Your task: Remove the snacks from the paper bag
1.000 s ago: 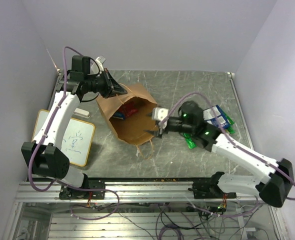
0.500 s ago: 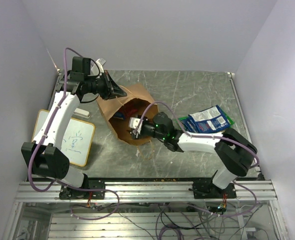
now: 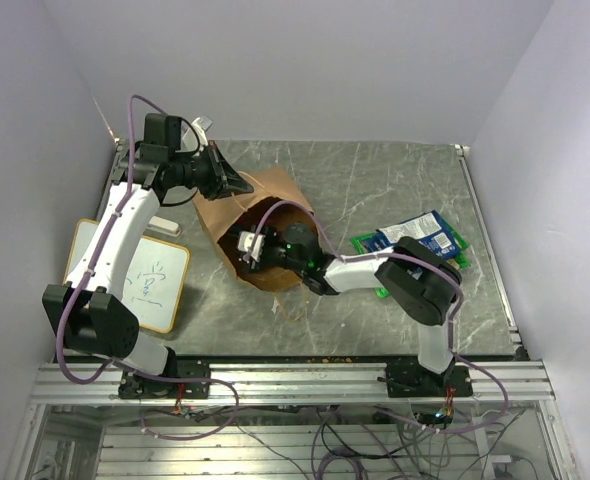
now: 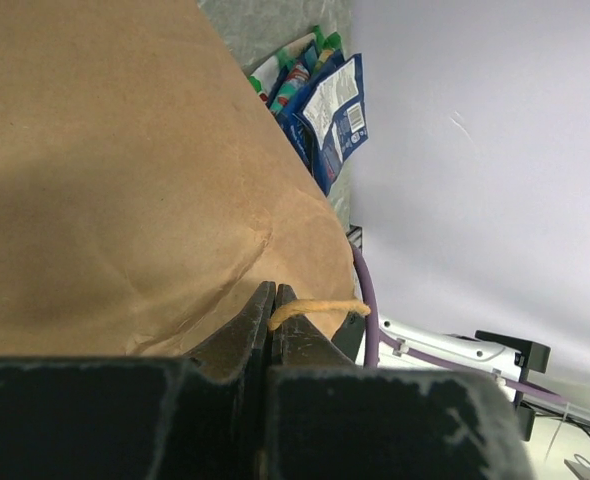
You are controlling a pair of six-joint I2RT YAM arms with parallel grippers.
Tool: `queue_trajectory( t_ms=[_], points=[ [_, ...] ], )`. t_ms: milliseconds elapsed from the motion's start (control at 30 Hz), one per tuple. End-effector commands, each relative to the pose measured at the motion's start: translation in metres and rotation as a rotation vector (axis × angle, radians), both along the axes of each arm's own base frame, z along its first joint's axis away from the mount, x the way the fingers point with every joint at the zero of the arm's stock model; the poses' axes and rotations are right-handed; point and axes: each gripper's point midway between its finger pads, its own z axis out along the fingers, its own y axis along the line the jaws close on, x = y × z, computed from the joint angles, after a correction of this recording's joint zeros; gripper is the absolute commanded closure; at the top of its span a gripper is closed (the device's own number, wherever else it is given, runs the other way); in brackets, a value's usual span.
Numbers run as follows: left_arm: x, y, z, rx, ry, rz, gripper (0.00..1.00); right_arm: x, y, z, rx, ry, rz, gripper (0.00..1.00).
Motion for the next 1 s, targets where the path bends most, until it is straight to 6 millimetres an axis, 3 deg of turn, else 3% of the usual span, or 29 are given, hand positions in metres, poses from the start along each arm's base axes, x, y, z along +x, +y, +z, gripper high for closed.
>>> queue_trajectory(
  t_ms=[0, 300, 467, 600, 800, 867, 967],
  points=[
    [-0.004, 0.001, 0.008, 0.015, -0.045, -0.02, 0.93, 0.025, 0.01, 0.017, 0.063, -0.043, -0.052, 0.38],
    [-0.008, -0.006, 0.009, 0.039, -0.062, -0.069, 0.93, 0.045, 0.033, -0.022, 0.045, 0.018, -0.051, 0.33],
    [-0.011, -0.01, 0.008, 0.029, -0.06, -0.074, 0.93, 0.061, 0.033, -0.043, -0.006, 0.04, -0.106, 0.36],
    [-0.013, -0.01, 0.007, 0.022, -0.054, -0.066, 0.93, 0.067, 0.029, -0.046, 0.004, 0.088, -0.105, 0.57],
    [-0.013, -0.001, 0.003, 0.026, -0.042, -0.026, 0.93, 0.06, 0.021, -0.036, -0.01, 0.129, -0.093, 0.92],
    [-0.013, 0.002, 0.002, 0.018, -0.033, -0.007, 0.93, 0.054, 0.017, -0.033, -0.016, 0.142, -0.085, 0.99],
    [-0.012, 0.009, 0.004, 0.02, -0.038, 0.016, 0.93, 0.045, 0.006, -0.028, -0.027, 0.155, -0.089, 1.0]
  ],
)
